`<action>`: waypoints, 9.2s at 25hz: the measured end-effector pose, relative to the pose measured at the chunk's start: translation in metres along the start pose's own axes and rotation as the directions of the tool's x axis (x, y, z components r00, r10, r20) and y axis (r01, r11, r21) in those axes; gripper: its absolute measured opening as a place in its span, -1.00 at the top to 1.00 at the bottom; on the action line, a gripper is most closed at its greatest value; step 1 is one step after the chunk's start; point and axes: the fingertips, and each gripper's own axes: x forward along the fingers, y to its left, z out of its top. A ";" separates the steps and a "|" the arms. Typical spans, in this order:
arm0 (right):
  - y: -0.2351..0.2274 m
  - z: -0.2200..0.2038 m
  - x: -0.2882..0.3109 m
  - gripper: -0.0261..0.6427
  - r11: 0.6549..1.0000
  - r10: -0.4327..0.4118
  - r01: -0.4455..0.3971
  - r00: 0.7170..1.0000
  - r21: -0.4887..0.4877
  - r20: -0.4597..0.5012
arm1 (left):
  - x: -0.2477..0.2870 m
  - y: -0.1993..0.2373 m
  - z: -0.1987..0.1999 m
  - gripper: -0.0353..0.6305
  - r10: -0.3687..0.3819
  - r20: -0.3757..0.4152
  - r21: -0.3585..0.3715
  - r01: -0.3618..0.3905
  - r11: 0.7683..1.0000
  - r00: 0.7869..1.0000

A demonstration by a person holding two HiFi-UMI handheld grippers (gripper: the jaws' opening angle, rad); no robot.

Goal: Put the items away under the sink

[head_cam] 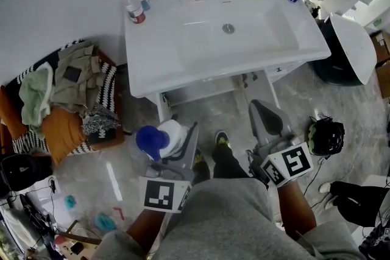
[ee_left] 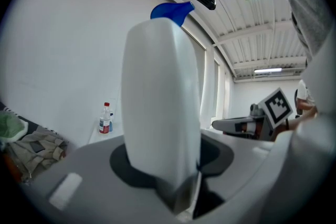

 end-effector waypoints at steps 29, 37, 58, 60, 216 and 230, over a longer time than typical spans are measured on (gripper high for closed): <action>-0.035 -0.046 0.067 0.93 0.998 0.068 -0.070 0.991 -0.009 -0.111 | 0.064 0.012 -0.066 0.34 0.047 -0.129 -0.058 -0.055 0.997 0.991; -0.025 -0.055 0.068 0.93 0.998 0.045 -0.050 0.991 -0.042 -0.125 | 0.054 0.016 -0.091 0.34 0.045 -0.166 -0.066 -0.057 0.996 0.985; -0.088 -0.141 0.090 0.93 0.990 0.135 -0.130 0.984 0.050 -0.119 | 0.095 0.009 -0.196 0.34 0.215 -0.228 -0.089 -0.240 0.967 0.950; -0.090 -0.150 0.094 0.93 0.990 0.135 -0.128 0.984 0.064 -0.116 | 0.100 0.009 -0.205 0.34 0.213 -0.219 -0.068 -0.233 0.970 0.952; -0.099 -0.136 0.073 0.93 0.997 0.071 -0.073 0.997 -0.036 -0.039 | 0.121 0.013 -0.206 0.86 0.151 -0.172 -0.052 -0.162 0.985 0.973; -0.120 0.051 -0.046 0.92 0.997 -0.041 0.045 0.997 -0.062 0.064 | 0.063 0.010 -0.017 0.86 0.144 -0.045 -0.022 -0.145 0.989 0.989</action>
